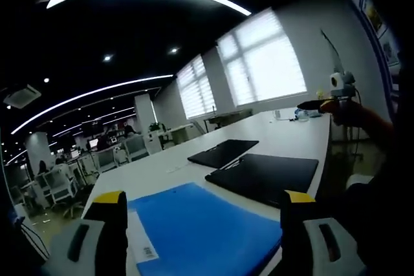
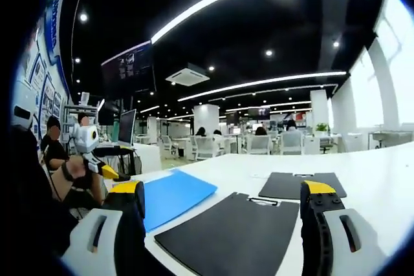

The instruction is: Organize the scattered folders on the table and sort them into different groups

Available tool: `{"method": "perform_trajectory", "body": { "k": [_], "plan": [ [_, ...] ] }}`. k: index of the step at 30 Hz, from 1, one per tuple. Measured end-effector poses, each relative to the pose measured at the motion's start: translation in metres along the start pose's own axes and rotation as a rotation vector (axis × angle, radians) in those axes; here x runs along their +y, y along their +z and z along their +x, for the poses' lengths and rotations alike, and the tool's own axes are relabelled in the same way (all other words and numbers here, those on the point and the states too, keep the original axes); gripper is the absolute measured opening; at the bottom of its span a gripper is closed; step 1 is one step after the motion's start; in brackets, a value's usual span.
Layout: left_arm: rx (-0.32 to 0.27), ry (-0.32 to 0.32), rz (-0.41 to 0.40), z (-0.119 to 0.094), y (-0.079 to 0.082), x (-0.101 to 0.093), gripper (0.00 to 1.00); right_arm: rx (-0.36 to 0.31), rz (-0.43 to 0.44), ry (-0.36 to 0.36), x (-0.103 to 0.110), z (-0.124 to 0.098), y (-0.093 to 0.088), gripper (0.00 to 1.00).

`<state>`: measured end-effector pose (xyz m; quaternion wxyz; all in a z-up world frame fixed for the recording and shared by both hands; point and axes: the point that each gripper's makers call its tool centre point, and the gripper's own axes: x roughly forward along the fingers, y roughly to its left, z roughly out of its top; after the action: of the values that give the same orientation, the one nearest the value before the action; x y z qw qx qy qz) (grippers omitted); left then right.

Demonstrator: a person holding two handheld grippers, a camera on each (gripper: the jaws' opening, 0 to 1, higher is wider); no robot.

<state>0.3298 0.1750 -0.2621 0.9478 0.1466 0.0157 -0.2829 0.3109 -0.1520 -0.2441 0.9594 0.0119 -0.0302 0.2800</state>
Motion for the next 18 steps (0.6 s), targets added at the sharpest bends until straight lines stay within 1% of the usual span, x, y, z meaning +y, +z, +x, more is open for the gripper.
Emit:
{"method": "perform_trajectory", "body": {
  "k": [5,12,15,18],
  "plan": [
    [-0.003,-0.012,0.001,0.007,0.004,-0.004,0.99,0.022,-0.001,-0.008,-0.003,0.0,-0.008,0.98],
    [-0.003,-0.031,-0.005,0.012,0.004,-0.011,0.99,0.04,-0.021,-0.021,-0.008,-0.003,-0.013,0.98],
    [0.006,-0.032,-0.009,0.016,0.004,-0.012,0.99,0.049,-0.022,-0.03,-0.013,-0.004,-0.016,0.98],
    [0.008,-0.039,-0.01,0.02,0.008,-0.014,0.99,0.059,-0.01,-0.039,-0.019,-0.003,-0.02,0.98]
  ]
}}
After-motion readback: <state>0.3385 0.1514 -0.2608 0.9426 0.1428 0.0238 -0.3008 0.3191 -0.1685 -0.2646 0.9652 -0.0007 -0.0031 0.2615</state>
